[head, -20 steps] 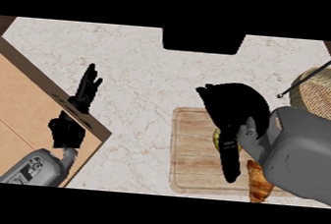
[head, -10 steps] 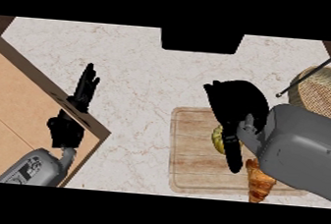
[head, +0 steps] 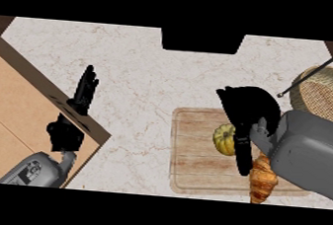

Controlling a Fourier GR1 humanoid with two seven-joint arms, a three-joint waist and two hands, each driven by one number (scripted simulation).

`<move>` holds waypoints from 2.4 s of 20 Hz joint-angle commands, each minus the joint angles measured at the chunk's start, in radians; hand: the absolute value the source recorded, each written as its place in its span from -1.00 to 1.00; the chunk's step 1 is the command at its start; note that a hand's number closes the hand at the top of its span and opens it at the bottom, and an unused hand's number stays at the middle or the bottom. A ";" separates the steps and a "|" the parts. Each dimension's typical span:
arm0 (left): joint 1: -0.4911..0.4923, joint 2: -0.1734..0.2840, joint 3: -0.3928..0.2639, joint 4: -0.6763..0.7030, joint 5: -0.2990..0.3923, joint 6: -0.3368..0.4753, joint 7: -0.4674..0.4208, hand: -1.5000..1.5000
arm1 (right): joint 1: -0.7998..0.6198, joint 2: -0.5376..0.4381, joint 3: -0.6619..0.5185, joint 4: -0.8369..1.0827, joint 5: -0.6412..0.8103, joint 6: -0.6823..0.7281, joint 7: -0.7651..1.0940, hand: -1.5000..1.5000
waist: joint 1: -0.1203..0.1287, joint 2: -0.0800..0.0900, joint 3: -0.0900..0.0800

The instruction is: Pick the squash from the cutting board and place it in the tiered basket

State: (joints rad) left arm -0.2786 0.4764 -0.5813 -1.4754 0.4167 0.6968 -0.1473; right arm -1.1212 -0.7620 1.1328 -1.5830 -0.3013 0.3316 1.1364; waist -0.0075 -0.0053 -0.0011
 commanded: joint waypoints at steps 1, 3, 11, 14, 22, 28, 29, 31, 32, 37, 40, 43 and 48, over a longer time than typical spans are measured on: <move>0.009 -0.008 0.003 0.043 -0.001 -0.054 0.004 0.00 | 0.039 0.030 -0.011 -0.087 0.020 -0.013 0.207 -1.00 | -0.007 0.000 0.000; -0.014 -0.023 -0.019 -0.011 -0.023 -0.007 0.053 0.00 | 0.104 -0.032 -0.012 -0.091 0.066 -0.010 0.117 -1.00 | -0.007 -0.001 0.001; 0.002 0.022 0.031 0.007 0.022 -0.093 0.016 0.00 | 0.130 0.055 -0.041 -0.034 0.090 -0.010 0.147 -1.00 | 0.003 0.002 0.000; -0.034 -0.003 -0.011 -0.016 -0.019 -0.016 0.074 0.00 | 0.162 0.078 -0.036 0.046 0.122 -0.012 0.101 -1.00 | 0.006 0.002 0.001; -0.021 -0.008 -0.002 0.007 -0.002 -0.048 0.045 0.00 | 0.191 0.110 -0.054 0.056 0.148 0.021 0.121 -1.00 | 0.005 0.003 0.000; -0.007 0.000 -0.009 -0.036 -0.028 -0.007 0.079 0.00 | 0.246 0.122 -0.082 0.087 0.214 0.016 0.071 -1.00 | 0.006 0.002 0.001; 0.000 -0.009 -0.006 0.002 -0.022 -0.042 0.030 0.00 | 0.227 0.145 -0.090 0.128 0.201 0.042 0.075 -1.00 | 0.008 0.004 0.000; -0.008 -0.008 0.006 0.005 -0.018 -0.041 0.039 0.00 | 0.256 0.155 -0.089 0.123 0.240 0.009 0.075 -1.00 | 0.007 0.004 0.001; 0.004 -0.019 -0.017 -0.017 -0.030 -0.027 0.041 0.00 | 0.261 0.186 -0.084 0.123 0.234 0.020 0.093 -1.00 | 0.009 0.003 0.001; -0.044 -0.011 -0.003 -0.003 -0.026 -0.032 0.092 0.00 | 0.313 0.135 -0.111 0.147 0.291 0.042 -0.012 -1.00 | 0.004 0.004 0.001; -0.016 -0.020 -0.005 -0.030 -0.040 -0.012 0.087 0.00 | 0.353 0.164 -0.146 0.123 0.324 0.032 0.010 -1.00 | 0.005 0.003 0.001; -0.001 -0.028 0.034 0.057 -0.010 -0.088 -0.003 0.00 | 0.371 0.221 -0.158 0.142 0.348 0.022 0.034 -1.00 | 0.004 0.005 0.000; -0.013 0.016 0.047 -0.017 -0.011 -0.090 0.066 0.00 | 0.413 0.246 -0.182 0.167 0.468 -0.032 -0.021 -1.00 | 0.006 0.004 0.001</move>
State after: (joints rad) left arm -0.2729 0.4719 -0.5620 -1.4842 0.3931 0.6753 -0.1544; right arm -0.7467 -0.5456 0.9595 -1.4129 0.0904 0.3218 1.0408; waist 0.0008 -0.0013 -0.0006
